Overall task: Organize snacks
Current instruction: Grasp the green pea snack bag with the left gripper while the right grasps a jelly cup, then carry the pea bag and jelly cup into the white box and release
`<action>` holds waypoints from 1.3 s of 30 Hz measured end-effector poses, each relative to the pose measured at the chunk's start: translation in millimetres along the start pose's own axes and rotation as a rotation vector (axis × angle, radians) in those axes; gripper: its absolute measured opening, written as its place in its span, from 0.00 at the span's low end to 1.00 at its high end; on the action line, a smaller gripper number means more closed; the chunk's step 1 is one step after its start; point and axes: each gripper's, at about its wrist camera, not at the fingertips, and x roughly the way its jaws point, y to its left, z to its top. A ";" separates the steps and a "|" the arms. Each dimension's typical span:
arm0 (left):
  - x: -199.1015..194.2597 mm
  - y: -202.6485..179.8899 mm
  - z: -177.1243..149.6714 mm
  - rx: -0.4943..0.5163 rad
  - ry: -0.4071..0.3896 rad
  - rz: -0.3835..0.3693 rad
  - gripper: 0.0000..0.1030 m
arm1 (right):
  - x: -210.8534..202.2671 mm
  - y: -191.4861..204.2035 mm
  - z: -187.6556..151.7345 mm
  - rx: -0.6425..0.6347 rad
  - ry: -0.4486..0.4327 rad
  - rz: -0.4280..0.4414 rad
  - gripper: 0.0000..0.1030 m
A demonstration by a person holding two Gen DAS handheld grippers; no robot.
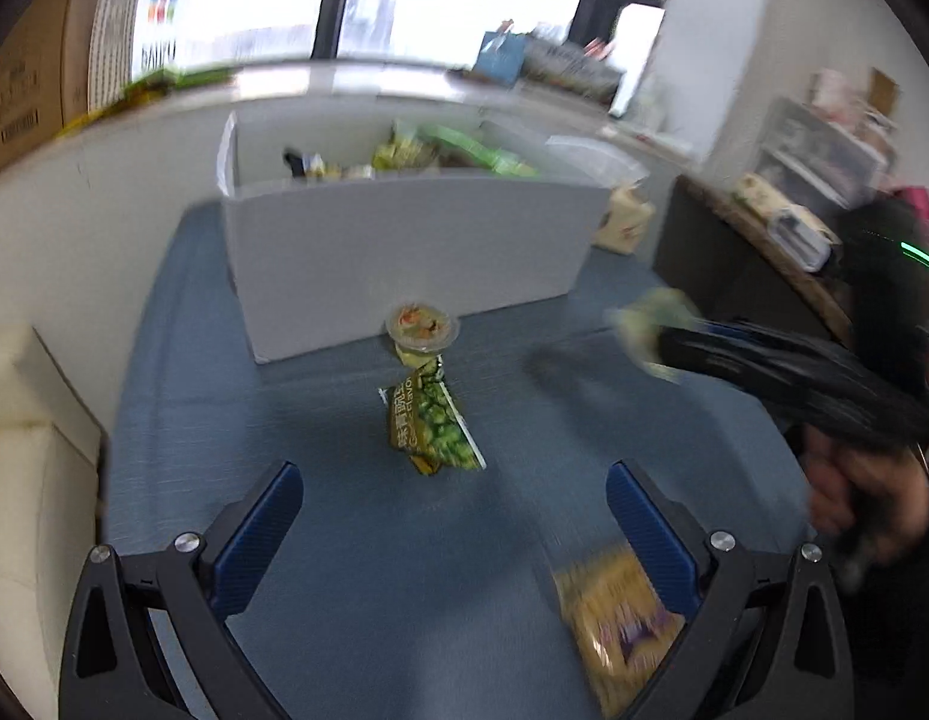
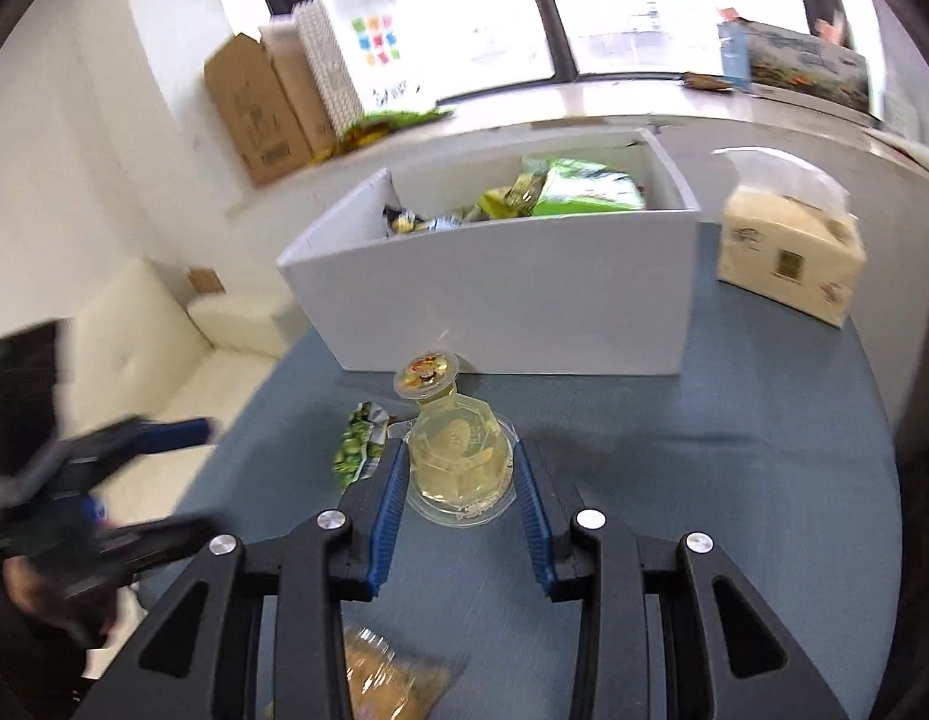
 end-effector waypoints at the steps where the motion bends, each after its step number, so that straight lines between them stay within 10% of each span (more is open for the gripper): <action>1: 11.2 0.1 3.9 -0.016 0.020 0.009 1.00 | -6.6 -1.0 -3.3 0.012 -0.006 0.002 0.38; 6: 64.9 -7.3 21.4 -0.008 0.097 0.106 0.96 | -25.5 -5.1 -16.0 0.045 -0.028 -0.012 0.38; 8: 80.5 -6.2 23.1 0.004 0.125 0.129 0.75 | -28.3 -3.2 -16.1 0.041 -0.021 -0.036 0.38; 9: 87.1 -6.1 22.1 0.012 0.147 0.139 0.41 | -30.3 -4.6 -18.5 0.046 -0.021 -0.039 0.38; 22: -49.7 4.9 20.2 -0.004 -0.211 -0.106 0.34 | -34.0 4.0 -13.7 0.041 -0.058 0.008 0.38; 39: -40.2 52.1 156.4 0.030 -0.289 0.012 0.35 | 15.9 38.0 156.9 -0.031 -0.124 -0.029 0.38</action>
